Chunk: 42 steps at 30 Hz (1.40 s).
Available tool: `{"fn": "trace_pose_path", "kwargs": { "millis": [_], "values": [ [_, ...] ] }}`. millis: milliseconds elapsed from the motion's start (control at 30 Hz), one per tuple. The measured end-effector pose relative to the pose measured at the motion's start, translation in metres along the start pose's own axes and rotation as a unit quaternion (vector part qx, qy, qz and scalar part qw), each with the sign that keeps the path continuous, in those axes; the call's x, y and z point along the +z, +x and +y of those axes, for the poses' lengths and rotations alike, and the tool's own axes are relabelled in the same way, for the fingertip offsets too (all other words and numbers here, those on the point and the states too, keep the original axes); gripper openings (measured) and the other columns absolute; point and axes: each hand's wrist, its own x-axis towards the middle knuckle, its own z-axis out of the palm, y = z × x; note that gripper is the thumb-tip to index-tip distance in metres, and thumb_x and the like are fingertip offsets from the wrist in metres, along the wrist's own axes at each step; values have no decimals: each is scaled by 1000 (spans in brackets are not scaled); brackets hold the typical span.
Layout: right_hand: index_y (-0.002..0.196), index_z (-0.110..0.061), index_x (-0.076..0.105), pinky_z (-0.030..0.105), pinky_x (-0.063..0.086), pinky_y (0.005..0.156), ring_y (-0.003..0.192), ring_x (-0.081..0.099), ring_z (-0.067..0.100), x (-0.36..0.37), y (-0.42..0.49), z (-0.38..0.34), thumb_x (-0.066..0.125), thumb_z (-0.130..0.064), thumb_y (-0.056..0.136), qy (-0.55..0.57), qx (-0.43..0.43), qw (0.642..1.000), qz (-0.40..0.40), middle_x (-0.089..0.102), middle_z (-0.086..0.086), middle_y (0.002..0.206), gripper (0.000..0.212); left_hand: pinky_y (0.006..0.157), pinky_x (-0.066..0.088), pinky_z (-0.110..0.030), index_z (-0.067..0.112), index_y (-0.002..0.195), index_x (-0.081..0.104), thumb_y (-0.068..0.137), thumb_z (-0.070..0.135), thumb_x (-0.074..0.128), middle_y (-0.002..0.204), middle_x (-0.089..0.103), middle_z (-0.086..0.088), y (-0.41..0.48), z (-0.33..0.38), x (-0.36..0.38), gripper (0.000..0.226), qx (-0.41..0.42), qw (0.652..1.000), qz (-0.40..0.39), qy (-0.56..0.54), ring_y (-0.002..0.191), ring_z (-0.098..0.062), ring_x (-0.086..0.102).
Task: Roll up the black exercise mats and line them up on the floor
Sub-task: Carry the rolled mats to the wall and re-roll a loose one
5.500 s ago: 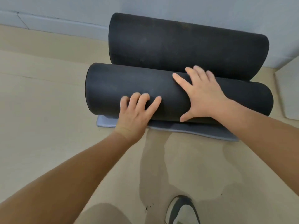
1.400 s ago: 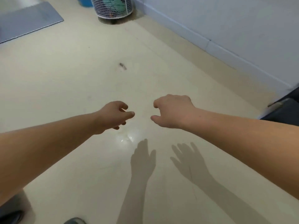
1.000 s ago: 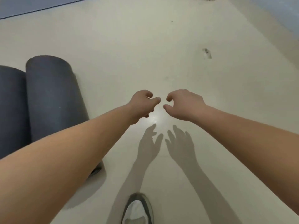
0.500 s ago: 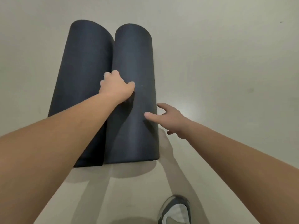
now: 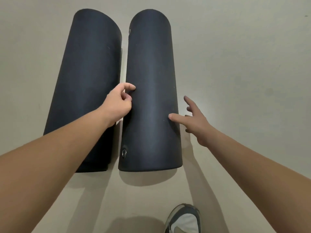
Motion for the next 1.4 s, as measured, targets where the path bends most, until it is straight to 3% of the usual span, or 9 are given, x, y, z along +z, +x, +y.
{"fn": "trace_pose_path", "kwargs": {
  "millis": [100,300,500,667,900,1133,1233,1300,1400],
  "values": [
    [161,-52,30,56,39,121,152,37,28,-11,1,-17,88,-64,75,-29,-41,998,23,26,-6,169,104,104,48,-33,34,157,39,93,4,61,145,47,0,3,24,12,74,1,999,-27,24,119,-22,53],
    [160,-51,34,33,44,104,130,46,11,-27,-2,-26,92,-68,66,-85,-62,994,24,32,-10,153,112,96,51,-44,21,165,33,85,53,87,150,52,1,-2,45,23,102,-84,991,-93,-38,128,-26,58],
    [161,-49,31,41,47,115,135,53,13,-64,8,-24,88,-88,45,-173,-77,975,118,37,-9,144,135,106,53,-35,37,150,58,98,35,77,122,61,9,0,76,78,56,89,991,-85,-58,122,-21,64],
    [159,-48,37,31,49,104,122,55,3,-115,-1,-13,95,-69,59,-111,-33,989,97,49,-13,146,117,117,44,-52,24,165,22,56,73,95,165,36,-2,-2,103,121,140,-67,987,-109,-93,150,-29,43],
    [159,-57,29,29,55,80,120,66,6,-154,-3,-17,96,-66,63,-94,24,995,36,59,-26,141,117,87,51,-43,19,155,27,53,64,100,133,50,3,-4,133,173,133,-130,968,-118,-181,114,-27,56],
    [156,-62,17,49,64,85,111,75,15,-175,-15,16,93,-68,65,-17,92,993,69,72,-11,131,118,97,57,-51,21,153,23,34,78,87,139,54,-7,7,173,205,147,-23,990,-127,48,117,-34,60],
    [162,-52,8,50,62,92,115,72,18,-193,-34,31,86,-78,63,-44,127,989,61,68,-3,136,129,99,52,-56,18,159,15,37,81,84,139,52,-15,3,214,227,153,111,951,-129,257,123,-39,56],
    [168,-34,14,38,60,85,108,71,15,-219,-52,33,82,-81,63,-186,152,970,23,67,-3,127,133,99,47,-58,16,160,9,42,77,85,138,48,-23,-14,236,255,153,221,888,-118,385,123,-43,51],
    [130,-26,60,33,50,70,92,70,17,-276,-79,27,76,-79,76,-511,56,851,105,67,-10,97,77,104,39,-64,13,162,0,49,68,88,146,38,-32,-45,247,298,153,368,785,-96,489,131,-49,42]
  ]
}}
